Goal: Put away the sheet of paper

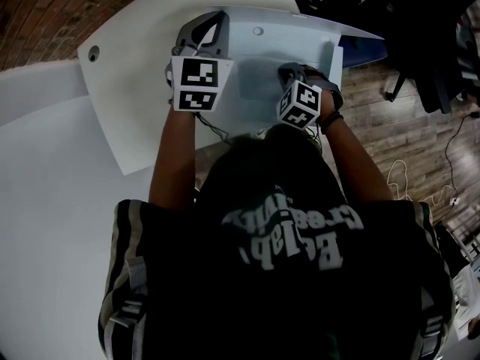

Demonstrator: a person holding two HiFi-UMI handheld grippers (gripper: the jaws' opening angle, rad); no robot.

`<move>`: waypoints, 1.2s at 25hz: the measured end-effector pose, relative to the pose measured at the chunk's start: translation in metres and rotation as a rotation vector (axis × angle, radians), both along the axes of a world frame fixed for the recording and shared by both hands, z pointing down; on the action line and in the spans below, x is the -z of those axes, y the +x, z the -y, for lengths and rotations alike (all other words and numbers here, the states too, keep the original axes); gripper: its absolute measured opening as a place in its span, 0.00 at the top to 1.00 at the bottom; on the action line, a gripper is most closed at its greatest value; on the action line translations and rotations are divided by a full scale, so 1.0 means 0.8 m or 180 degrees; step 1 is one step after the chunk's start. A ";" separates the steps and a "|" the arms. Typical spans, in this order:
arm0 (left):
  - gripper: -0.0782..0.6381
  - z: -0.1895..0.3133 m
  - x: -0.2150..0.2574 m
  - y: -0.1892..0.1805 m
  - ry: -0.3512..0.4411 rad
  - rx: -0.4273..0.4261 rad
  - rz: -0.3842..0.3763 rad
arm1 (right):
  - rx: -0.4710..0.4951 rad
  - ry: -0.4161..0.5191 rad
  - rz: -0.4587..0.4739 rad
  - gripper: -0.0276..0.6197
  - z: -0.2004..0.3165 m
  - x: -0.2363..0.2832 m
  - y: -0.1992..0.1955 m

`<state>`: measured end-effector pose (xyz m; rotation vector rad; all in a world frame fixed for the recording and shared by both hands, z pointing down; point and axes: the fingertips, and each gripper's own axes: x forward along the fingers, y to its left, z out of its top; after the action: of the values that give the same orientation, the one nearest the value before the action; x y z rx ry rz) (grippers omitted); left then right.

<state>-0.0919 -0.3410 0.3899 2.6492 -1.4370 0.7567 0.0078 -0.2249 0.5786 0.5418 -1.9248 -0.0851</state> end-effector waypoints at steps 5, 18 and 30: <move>0.89 -0.010 -0.001 -0.001 -0.0017 -0.0028 -0.0018 | -0.0187 0.0219 0.0069 0.97 0.008 0.026 0.005; 0.89 -0.042 0.004 -0.006 0.0039 -0.0171 -0.0104 | -0.0828 0.0779 0.0253 0.97 -0.003 0.097 0.030; 0.89 -0.094 -0.008 0.008 0.0008 -0.0287 -0.0157 | -0.1401 0.0923 0.0688 0.97 -0.042 0.143 0.045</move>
<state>-0.0855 -0.2660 0.3962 2.7302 -1.3160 0.6912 0.0439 -0.1912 0.4644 1.1991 -1.9670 -0.0219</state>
